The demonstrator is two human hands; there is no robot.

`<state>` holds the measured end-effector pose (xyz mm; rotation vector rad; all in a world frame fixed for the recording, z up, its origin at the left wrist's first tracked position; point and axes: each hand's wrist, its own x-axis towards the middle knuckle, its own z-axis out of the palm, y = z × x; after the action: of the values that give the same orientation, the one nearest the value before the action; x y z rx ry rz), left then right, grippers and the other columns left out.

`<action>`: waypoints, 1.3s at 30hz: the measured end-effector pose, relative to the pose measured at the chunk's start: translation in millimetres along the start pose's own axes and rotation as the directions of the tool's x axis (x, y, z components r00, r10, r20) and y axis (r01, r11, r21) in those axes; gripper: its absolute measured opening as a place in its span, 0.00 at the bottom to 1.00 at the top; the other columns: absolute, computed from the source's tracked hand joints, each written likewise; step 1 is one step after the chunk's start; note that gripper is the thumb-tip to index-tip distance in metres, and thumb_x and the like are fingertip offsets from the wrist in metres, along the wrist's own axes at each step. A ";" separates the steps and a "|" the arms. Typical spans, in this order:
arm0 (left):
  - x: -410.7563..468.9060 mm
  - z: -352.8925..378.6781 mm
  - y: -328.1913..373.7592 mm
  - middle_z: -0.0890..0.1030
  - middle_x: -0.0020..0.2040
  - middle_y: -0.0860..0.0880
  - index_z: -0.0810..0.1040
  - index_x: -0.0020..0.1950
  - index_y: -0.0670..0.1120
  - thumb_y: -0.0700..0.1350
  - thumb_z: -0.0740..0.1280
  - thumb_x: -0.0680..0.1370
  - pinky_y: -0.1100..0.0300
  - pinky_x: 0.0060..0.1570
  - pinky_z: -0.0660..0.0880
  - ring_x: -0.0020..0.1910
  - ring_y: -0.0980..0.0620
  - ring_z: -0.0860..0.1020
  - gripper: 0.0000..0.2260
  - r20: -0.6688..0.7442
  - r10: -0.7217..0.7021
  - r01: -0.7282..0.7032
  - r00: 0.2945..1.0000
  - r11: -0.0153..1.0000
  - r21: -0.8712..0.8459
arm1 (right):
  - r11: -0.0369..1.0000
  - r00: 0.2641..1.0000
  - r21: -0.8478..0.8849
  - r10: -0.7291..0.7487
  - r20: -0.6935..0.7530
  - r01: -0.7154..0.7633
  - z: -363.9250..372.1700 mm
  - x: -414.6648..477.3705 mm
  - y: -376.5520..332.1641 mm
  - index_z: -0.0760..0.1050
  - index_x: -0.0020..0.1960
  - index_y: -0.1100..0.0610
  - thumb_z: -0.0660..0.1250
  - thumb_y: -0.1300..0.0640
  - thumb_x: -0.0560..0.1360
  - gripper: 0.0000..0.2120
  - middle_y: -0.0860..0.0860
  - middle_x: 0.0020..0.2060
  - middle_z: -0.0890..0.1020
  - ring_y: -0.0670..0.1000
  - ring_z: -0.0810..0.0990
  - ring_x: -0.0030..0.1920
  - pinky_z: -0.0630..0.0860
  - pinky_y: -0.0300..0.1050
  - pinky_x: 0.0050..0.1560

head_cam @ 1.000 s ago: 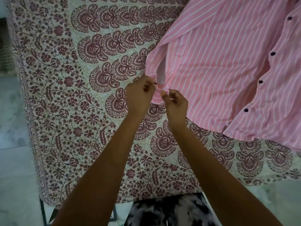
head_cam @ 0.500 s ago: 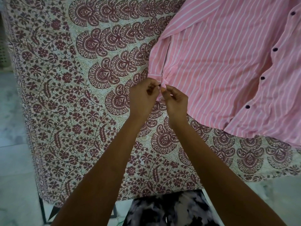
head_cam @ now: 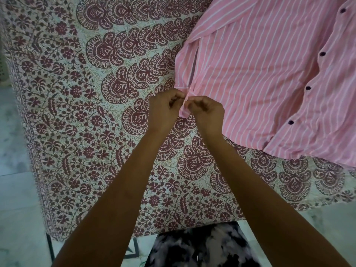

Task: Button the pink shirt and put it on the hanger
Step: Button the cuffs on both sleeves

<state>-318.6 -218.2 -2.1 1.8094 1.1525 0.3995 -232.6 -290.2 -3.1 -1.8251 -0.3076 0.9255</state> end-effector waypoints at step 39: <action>-1.9 3.3 8.6 0.81 0.37 0.56 0.75 0.44 0.48 0.33 0.65 0.74 0.65 0.40 0.76 0.38 0.60 0.79 0.10 0.082 -0.253 0.255 0.964 0.796 -0.549 | 0.995 0.998 0.098 -0.008 0.067 0.001 -5.6 10.3 -4.8 0.80 0.42 0.61 0.66 0.67 0.72 0.05 0.53 0.32 0.82 0.51 0.80 0.36 0.79 0.48 0.43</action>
<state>-312.8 -222.6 3.6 1.1272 1.1129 0.5097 -220.7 -285.8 -2.6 -1.7055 -0.3023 0.9834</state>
